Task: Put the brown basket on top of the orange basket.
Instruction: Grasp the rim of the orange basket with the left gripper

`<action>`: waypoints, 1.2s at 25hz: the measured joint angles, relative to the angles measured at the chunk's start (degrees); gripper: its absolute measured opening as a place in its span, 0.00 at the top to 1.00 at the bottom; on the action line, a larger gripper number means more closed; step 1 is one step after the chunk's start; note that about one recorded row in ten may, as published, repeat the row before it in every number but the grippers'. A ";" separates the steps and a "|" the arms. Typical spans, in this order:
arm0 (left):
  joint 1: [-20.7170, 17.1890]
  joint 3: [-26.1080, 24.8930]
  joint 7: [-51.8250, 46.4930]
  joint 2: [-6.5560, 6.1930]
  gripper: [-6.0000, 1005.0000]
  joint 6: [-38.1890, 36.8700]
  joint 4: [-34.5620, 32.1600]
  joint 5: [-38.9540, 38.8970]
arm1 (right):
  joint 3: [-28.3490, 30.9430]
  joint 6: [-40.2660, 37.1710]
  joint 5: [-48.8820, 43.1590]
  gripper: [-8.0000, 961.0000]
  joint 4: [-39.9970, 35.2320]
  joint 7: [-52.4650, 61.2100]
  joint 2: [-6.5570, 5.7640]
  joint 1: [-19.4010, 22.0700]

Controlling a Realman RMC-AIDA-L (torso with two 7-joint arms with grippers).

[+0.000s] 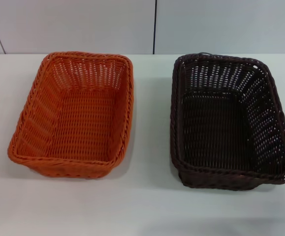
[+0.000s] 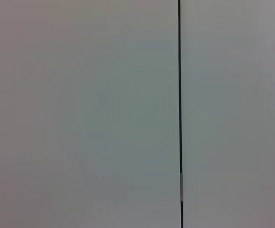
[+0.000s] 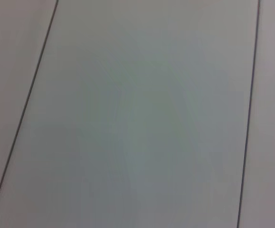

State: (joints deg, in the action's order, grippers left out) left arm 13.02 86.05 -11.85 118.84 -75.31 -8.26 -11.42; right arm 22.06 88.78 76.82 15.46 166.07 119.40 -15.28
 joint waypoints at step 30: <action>1.18 1.78 3.64 0.00 0.20 -0.56 -0.37 0.53 | 9.31 -0.34 8.30 0.14 4.14 0.03 0.19 6.00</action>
State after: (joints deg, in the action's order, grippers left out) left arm 14.20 87.84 -8.21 118.83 -75.87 -8.63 -10.90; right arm 31.37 88.44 85.13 19.60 166.10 119.59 -9.28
